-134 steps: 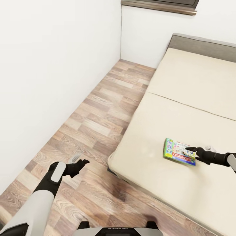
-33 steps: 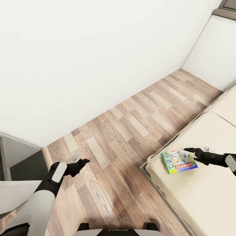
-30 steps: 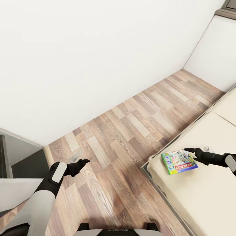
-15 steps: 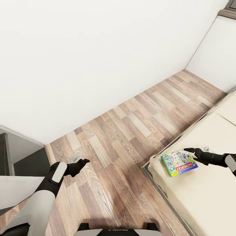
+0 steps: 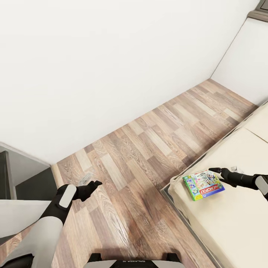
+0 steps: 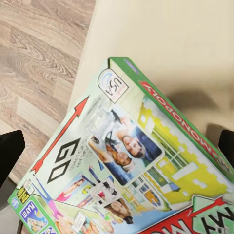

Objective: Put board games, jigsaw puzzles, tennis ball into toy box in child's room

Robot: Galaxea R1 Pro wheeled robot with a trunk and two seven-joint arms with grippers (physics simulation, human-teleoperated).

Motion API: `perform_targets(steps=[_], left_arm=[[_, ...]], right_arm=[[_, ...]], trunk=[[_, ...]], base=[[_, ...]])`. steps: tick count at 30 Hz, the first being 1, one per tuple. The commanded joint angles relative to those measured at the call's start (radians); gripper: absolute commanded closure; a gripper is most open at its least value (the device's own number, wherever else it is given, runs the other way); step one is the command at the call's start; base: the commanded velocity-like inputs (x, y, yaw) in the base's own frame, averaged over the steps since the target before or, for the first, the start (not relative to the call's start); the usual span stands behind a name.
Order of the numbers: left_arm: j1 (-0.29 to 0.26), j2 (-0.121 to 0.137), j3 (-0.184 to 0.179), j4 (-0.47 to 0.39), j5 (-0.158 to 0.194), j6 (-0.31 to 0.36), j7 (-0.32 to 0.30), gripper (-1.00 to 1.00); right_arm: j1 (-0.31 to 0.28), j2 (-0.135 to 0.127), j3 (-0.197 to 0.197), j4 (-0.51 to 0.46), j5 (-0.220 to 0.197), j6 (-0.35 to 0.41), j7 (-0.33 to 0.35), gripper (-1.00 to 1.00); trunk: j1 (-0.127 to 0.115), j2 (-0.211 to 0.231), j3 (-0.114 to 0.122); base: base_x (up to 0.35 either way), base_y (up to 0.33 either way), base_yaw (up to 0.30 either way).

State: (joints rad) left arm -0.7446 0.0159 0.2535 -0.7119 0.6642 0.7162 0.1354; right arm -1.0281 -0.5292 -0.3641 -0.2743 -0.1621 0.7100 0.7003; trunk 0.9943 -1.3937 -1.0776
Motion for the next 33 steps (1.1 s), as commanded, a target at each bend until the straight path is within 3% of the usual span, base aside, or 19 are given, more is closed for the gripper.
perform_targets(steps=[1, 18, 33], left_arm=[[0.000, 0.000, 0.001, -0.001, 0.011, 0.003, 0.009, -1.00], [0.001, 0.000, 0.001, -0.001, 0.011, -0.005, 0.009, -1.00], [0.001, -0.001, 0.001, -0.001, 0.011, -0.007, 0.009, -1.00]], right_arm=[[0.000, 0.000, -0.003, 0.000, -0.005, 0.005, -0.001, -1.00], [0.000, 0.000, -0.003, 0.001, -0.004, -0.004, 0.000, -1.00], [0.004, 0.000, -0.003, 0.001, -0.003, -0.005, 0.001, -1.00]], trunk=[[0.000, 0.000, -0.001], [0.000, 0.000, -0.001], [0.000, 0.000, -0.001]], base=[[0.000, 0.000, 0.000], [-0.063, 0.000, 0.007], [-0.031, 0.000, 0.143]])
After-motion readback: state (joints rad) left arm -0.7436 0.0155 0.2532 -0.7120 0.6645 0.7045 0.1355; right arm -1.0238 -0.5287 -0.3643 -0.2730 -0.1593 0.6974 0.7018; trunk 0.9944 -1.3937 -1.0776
